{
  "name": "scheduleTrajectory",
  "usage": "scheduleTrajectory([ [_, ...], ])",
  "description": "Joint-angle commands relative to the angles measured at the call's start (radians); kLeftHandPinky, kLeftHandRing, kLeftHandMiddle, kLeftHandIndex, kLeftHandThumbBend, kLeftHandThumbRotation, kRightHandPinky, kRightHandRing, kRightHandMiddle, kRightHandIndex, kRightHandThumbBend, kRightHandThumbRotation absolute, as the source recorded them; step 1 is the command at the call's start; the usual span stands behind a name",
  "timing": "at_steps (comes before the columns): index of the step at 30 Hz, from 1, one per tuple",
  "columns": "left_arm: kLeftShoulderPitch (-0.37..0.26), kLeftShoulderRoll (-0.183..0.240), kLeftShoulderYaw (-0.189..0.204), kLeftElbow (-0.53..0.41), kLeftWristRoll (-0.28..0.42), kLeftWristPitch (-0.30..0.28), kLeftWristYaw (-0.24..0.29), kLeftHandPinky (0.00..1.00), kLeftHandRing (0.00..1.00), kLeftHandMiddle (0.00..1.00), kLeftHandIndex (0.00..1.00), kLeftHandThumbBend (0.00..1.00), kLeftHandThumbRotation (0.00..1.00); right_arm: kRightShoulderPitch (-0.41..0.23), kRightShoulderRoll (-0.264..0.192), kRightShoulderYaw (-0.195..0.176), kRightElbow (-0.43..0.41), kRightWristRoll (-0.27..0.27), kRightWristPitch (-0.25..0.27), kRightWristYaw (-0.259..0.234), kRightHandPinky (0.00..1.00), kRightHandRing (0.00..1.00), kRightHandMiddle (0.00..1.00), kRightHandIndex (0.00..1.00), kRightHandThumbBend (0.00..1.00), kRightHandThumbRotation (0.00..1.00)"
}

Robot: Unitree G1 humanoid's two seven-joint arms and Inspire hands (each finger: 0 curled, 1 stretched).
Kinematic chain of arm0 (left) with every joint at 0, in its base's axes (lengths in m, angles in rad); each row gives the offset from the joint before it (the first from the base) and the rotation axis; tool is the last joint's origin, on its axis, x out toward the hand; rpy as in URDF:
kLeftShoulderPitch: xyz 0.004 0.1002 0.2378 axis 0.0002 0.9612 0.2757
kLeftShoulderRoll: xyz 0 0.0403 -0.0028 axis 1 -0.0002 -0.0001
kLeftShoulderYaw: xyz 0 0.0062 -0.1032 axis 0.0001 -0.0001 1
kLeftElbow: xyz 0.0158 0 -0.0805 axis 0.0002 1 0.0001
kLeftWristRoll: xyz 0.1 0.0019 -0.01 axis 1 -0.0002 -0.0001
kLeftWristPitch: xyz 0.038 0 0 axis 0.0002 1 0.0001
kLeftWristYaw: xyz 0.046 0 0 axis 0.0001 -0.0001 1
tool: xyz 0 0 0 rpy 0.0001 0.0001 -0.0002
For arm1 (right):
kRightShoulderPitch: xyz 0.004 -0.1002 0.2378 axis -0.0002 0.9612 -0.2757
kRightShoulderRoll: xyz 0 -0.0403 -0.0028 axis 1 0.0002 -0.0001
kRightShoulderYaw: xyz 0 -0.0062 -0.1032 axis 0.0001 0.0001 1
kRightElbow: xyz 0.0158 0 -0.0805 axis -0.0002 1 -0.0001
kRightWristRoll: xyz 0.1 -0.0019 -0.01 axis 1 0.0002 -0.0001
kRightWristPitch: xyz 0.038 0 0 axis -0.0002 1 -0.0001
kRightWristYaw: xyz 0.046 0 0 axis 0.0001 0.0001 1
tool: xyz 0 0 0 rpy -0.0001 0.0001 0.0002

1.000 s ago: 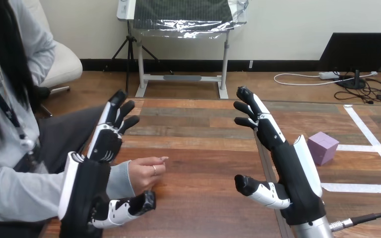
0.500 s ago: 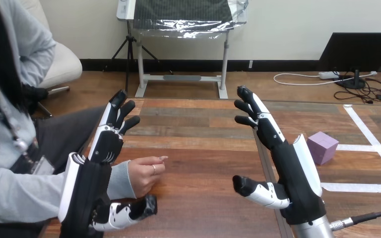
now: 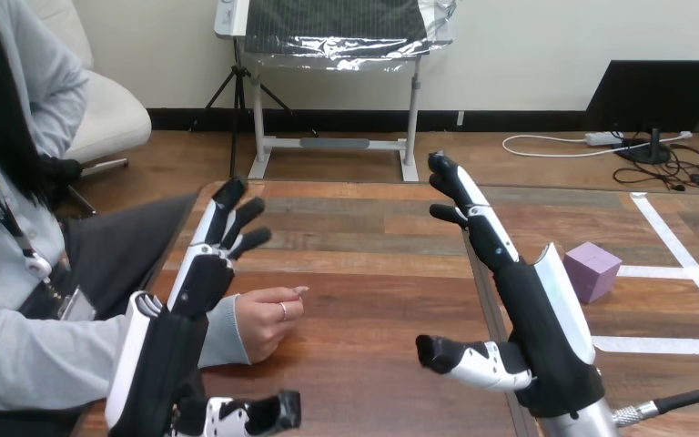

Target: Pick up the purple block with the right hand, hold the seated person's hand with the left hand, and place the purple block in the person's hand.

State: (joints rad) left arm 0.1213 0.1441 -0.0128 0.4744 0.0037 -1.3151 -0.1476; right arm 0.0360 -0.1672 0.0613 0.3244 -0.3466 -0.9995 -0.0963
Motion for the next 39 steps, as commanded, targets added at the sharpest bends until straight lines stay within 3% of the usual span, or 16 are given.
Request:
scheduleTrajectory([
  [1,0.012,0.014,-0.005,-0.110,-0.004,0.032,0.000,0.83,0.92,0.97,0.97,1.00,0.69,0.003,-0.018,-0.008,-0.133,0.019,0.038,0.022,0.86,0.95,0.97,0.97,1.00,0.87],
  [12,0.069,-0.003,0.000,-0.233,0.017,0.133,0.012,0.83,0.93,0.97,0.97,1.00,0.66,0.035,-0.001,-0.004,-0.270,0.086,0.157,0.071,0.87,0.95,0.97,0.96,1.00,0.86],
  [22,0.053,-0.013,-0.009,-0.274,0.014,0.213,0.015,0.86,0.94,0.97,0.96,1.00,0.66,0.021,-0.002,0.007,-0.304,0.117,0.219,0.103,0.85,0.94,0.97,0.96,1.00,0.89],
  [32,-0.008,-0.013,0.005,-0.240,0.039,0.243,0.021,0.89,0.95,0.98,0.96,1.00,0.69,-0.014,-0.003,0.015,-0.269,0.120,0.233,0.127,0.85,0.93,0.95,0.96,1.00,0.88],
  [39,-0.047,-0.019,0.028,-0.206,0.099,0.239,0.056,0.87,0.94,0.98,0.95,1.00,0.73,-0.059,0.001,0.024,-0.179,0.147,0.186,0.143,0.86,0.94,0.96,0.96,1.00,0.86],
])
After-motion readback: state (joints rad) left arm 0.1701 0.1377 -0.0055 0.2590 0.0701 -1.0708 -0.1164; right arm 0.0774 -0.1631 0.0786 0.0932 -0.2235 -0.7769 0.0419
